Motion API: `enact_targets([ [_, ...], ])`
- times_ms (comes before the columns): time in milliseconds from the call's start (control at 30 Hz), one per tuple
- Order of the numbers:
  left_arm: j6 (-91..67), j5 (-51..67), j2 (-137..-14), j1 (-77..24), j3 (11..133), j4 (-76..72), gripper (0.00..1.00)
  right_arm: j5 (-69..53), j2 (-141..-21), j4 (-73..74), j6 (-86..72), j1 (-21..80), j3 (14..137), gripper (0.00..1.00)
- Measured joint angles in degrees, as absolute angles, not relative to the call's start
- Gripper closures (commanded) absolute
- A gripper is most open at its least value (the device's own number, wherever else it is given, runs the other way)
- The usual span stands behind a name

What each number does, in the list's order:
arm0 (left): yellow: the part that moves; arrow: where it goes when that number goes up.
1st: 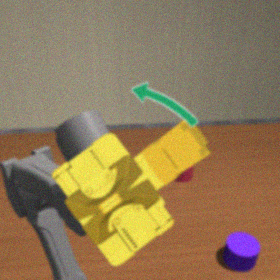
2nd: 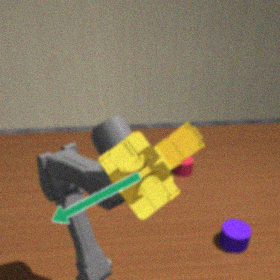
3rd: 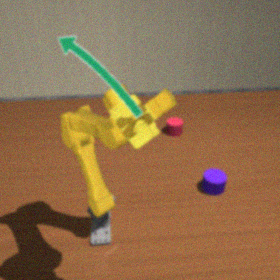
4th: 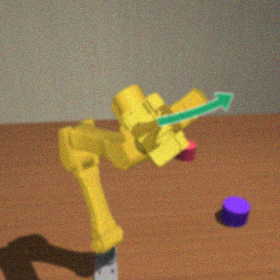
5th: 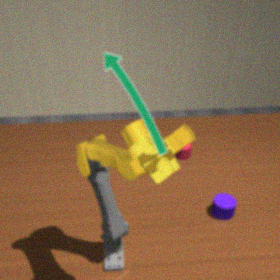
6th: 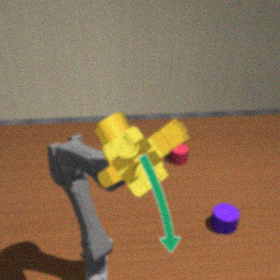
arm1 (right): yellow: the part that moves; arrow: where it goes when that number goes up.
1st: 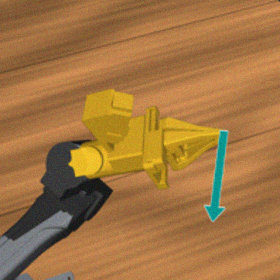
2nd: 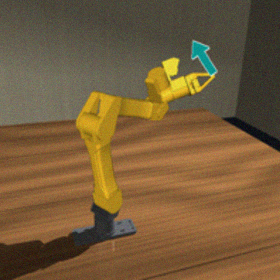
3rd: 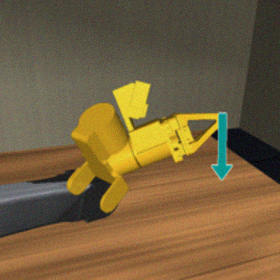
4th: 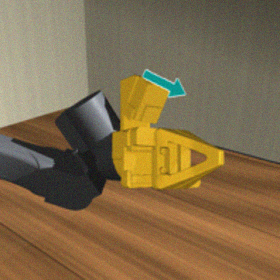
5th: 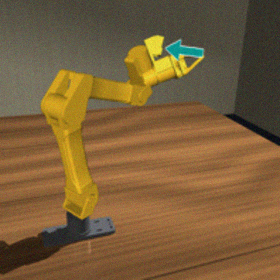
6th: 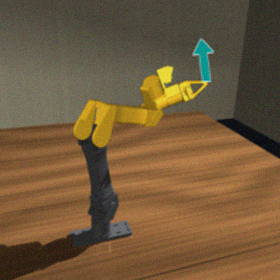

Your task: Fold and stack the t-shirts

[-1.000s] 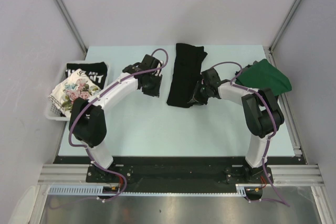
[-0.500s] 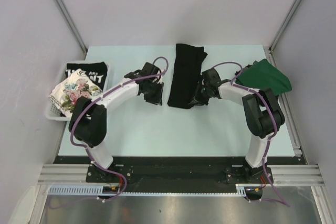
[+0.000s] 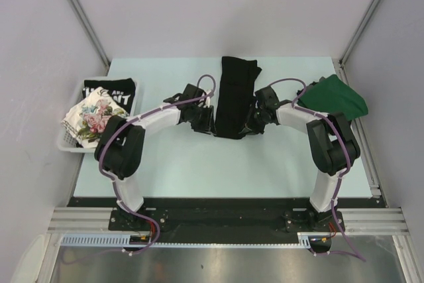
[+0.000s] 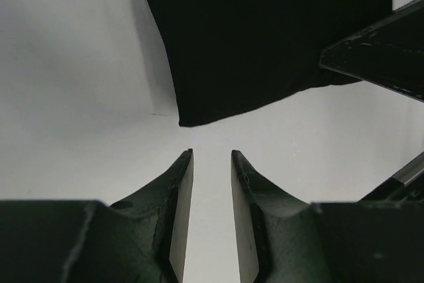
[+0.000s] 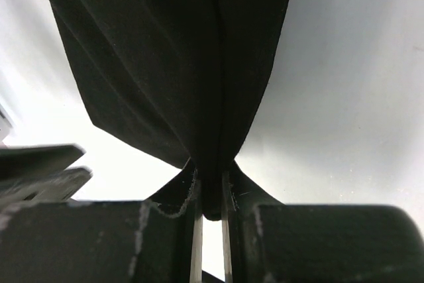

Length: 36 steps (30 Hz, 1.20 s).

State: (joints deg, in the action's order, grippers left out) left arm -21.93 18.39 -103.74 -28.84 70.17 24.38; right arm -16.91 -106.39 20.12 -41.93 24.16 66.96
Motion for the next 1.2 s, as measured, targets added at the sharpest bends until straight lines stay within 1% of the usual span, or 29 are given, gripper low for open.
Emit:
enact_targets([
  [167, -22.5, 19.2, -108.9, -28.8, 70.4, 22.7, 0.62, -17.0, -106.2, 20.8, -41.7, 24.1, 67.0, 0.93],
  [300, -22.6, 19.6, -111.2, -28.8, 71.2, 22.8, 0.62, -17.1, -105.7, 21.6, -41.4, 23.7, 67.0, 0.93],
  [800, -22.5, 19.2, -115.6, -28.8, 78.4, 23.0, 0.61, -18.8, -105.4, 22.8, -40.9, 21.9, 67.0, 0.93],
  [1200, -22.5, 19.7, -116.0, -28.8, 80.1, 23.7, 0.61, -19.2, -105.4, 22.9, -40.7, 21.5, 67.0, 0.92],
])
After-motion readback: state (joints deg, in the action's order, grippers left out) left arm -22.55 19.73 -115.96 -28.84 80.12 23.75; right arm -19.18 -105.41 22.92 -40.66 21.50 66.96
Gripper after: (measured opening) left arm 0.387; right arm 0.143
